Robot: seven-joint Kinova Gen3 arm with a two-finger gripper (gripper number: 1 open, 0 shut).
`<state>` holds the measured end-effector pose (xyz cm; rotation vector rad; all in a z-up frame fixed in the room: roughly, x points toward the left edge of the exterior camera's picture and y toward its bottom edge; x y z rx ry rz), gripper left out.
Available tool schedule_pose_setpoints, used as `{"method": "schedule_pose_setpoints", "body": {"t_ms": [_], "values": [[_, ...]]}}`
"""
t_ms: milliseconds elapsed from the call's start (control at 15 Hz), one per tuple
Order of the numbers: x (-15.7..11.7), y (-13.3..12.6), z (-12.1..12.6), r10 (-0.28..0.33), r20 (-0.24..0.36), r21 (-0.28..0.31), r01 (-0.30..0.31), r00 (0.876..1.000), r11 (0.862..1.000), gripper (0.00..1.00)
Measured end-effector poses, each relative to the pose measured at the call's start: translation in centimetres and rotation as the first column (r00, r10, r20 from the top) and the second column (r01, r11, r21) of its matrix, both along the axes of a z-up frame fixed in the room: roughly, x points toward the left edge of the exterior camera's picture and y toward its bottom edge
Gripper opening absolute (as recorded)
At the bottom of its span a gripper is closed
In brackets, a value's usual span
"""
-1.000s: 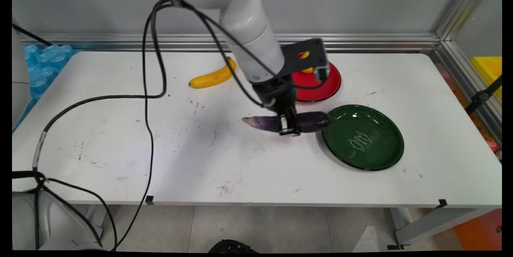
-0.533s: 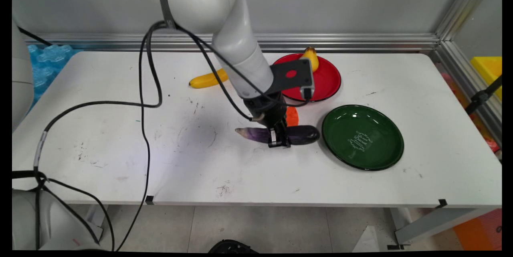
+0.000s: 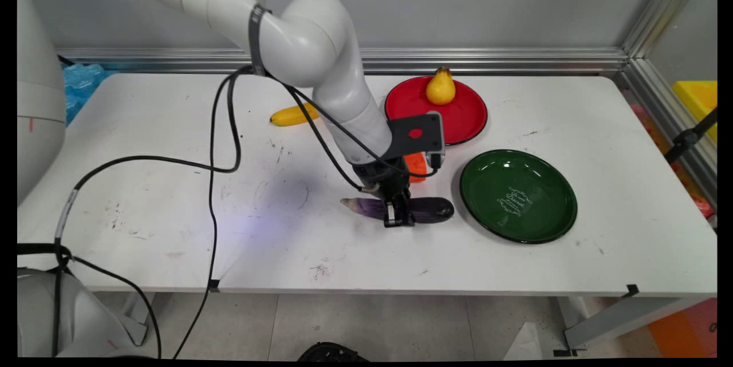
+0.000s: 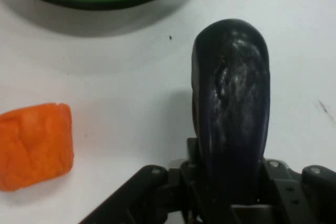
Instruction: Place the picked object on the table
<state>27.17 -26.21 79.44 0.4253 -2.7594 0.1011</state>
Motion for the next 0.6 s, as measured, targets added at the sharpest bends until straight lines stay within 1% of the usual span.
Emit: {"method": "schedule_pose_setpoints", "body": {"t_ms": [133,200,400,600], "values": [[-0.35,-0.23,-0.89,-0.006,-0.01,0.0,0.006,1.0,1.0,0.0],[-0.54,-0.33,-1.23,-0.01,-0.017,-0.001,0.01,1.0,1.0,1.0],[-0.87,-0.58,-1.46,-0.019,-0.031,-0.009,0.019,0.999,1.0,1.0],[-0.84,-0.58,-0.7,-0.027,-0.042,-0.016,0.027,0.999,1.0,1.0]]}}
